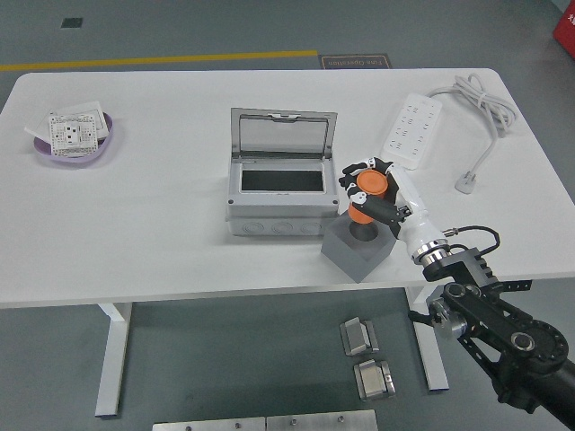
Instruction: Pick up the cylinder from the cube,place it in the box,flap close box
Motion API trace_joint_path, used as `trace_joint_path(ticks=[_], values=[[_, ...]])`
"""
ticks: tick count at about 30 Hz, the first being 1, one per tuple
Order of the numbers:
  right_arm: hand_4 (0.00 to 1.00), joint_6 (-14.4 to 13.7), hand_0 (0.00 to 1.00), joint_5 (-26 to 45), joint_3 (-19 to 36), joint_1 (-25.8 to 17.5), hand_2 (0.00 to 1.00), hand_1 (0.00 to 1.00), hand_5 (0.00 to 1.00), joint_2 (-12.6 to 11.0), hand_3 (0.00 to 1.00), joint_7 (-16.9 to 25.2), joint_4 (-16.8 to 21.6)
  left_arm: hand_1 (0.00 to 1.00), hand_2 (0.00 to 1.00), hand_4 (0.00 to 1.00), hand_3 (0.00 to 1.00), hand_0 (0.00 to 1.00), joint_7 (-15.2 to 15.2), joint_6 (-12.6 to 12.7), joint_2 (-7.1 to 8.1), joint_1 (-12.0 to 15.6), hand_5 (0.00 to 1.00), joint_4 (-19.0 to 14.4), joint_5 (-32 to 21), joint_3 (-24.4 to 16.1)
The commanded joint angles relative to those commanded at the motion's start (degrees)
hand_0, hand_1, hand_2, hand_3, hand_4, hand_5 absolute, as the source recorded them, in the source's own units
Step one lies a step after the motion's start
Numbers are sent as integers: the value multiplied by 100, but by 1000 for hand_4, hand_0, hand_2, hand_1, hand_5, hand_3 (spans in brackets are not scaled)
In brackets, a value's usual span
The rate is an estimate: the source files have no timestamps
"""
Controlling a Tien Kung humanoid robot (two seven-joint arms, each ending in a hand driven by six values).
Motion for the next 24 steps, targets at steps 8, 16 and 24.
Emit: trace_joint_path(ticks=[8,16,24], values=[[2,-365,307,-856,-454,778,254,159,2,42,188,-270,50,899,899,998,970,941,1,-8,22,-4,618,8,-74,93],[2,-479,22,-1902,-1237,1743,196,82,2,369,162,-783,-607,899,902,998,968,936,13,-19,68,-21,615,15,-160,203],[2,-416,2,-2672,-1970,2715,184,65,2,797,157,-1086,-1469,897,899,998,965,933,26,-32,99,-26,609,26,-290,352]])
